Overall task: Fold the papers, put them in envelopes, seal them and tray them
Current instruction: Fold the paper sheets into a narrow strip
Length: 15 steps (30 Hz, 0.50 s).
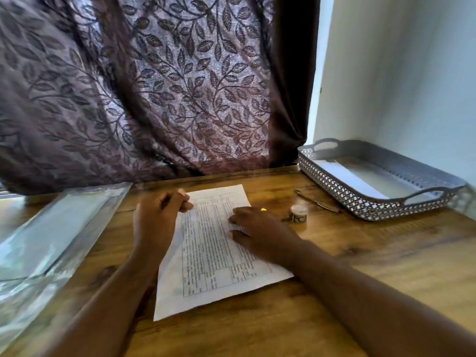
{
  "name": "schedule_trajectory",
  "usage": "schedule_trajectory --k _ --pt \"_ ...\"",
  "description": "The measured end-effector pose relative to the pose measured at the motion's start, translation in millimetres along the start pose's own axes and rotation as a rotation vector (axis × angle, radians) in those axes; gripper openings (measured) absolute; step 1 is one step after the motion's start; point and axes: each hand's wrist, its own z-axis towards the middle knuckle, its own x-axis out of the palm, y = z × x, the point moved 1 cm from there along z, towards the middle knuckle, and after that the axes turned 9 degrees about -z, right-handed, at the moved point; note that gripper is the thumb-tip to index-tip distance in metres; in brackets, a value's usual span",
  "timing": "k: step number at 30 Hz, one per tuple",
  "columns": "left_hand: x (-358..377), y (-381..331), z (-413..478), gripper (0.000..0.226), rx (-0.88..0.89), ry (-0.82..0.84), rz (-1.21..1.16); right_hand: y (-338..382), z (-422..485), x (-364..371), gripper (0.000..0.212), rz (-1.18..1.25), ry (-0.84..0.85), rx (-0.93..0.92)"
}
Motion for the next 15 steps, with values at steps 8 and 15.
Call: schedule_trajectory --k 8,15 --pt "-8.2 56.1 24.0 0.052 -0.298 0.065 0.451 0.7 -1.2 1.6 0.047 0.019 -0.010 -0.014" --pt "-14.0 52.8 28.0 0.060 -0.302 -0.053 0.163 2.1 -4.4 -3.6 0.044 0.074 -0.004 0.008"
